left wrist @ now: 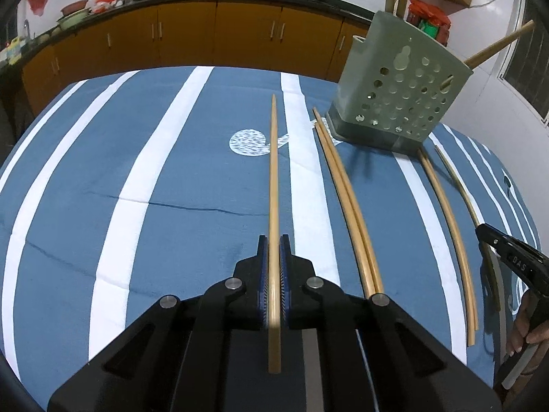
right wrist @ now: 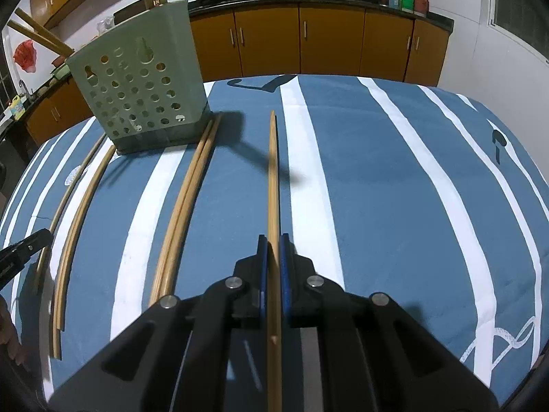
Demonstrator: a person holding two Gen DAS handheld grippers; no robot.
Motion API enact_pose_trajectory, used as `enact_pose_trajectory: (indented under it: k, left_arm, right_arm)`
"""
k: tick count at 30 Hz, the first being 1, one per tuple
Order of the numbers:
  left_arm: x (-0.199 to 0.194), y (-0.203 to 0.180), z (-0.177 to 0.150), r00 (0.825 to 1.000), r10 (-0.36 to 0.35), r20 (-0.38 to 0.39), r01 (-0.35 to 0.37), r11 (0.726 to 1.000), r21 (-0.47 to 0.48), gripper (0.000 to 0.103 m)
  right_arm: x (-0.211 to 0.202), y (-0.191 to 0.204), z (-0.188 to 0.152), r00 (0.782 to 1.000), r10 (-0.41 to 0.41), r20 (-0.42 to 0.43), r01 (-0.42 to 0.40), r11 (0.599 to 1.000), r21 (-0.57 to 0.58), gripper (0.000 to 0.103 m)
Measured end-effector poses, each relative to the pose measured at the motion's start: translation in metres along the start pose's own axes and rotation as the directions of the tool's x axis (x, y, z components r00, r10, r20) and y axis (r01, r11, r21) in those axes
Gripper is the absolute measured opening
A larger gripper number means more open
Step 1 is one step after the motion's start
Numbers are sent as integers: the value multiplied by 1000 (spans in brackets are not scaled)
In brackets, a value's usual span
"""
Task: Organize utensils
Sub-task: 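Hold the grasped chopsticks in both grippers against the table, then lift both held chopsticks upright and carry them over the green basket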
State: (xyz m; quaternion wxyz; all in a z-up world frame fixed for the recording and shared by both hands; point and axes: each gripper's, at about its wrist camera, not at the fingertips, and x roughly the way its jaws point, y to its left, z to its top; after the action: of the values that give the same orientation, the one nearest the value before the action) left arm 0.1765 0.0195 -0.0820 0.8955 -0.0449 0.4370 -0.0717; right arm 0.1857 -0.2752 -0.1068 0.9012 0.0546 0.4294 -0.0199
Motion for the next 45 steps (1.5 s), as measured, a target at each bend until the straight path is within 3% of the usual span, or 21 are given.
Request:
enact_pose_trajectory:
  k: [29,45]
  left_arm:
    - [-1,-4,-3,1000,13,22,-13,1000,13,8]
    - [-3,-13,-4,998,61,14,-62,993,104,7]
  right_arm:
    - [-1,3,-6,999,-4,33,5,1000,-11,10]
    - [-6,-1,-3,999,-4,38,4,1000,-12,8]
